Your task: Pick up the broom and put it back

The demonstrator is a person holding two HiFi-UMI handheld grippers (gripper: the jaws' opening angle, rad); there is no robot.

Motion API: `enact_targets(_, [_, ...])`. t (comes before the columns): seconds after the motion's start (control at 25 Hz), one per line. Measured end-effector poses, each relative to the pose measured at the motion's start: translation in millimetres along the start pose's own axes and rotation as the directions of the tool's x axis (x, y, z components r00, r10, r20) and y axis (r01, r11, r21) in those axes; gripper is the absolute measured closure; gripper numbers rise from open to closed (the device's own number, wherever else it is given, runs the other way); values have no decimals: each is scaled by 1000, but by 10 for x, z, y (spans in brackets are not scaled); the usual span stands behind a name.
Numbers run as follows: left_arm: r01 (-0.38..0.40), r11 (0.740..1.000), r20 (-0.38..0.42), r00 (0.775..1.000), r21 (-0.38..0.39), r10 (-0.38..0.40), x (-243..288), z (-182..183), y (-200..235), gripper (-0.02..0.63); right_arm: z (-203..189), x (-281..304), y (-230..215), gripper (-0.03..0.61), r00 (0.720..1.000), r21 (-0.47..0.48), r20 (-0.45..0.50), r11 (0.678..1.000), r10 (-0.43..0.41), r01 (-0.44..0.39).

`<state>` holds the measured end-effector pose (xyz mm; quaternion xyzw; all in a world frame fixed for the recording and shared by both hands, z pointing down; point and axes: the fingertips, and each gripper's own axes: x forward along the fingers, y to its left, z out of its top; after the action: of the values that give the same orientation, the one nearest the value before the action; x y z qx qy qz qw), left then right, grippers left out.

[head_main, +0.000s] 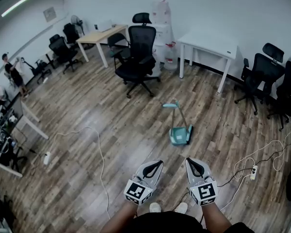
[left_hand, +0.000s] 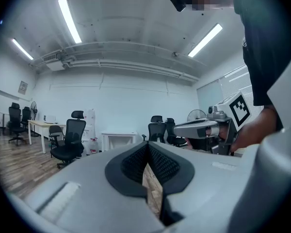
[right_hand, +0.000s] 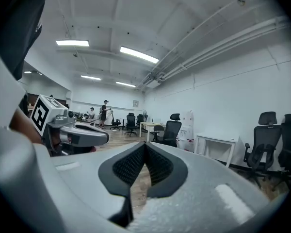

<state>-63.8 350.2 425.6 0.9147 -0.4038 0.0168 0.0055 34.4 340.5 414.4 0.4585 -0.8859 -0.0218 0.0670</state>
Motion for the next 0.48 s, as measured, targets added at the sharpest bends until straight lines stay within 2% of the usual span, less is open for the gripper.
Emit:
enact_targets(0.2, [4, 1000, -4, 1000, -10, -4, -172, -42, 104, 595, 52, 23, 132, 575, 999, 45, 43, 999, -16, 14])
enact_targets(0.48, [17, 1000, -14, 1000, 1, -17, -381, -138, 280, 595, 15, 65, 282, 575, 996, 64, 44, 995, -74, 71])
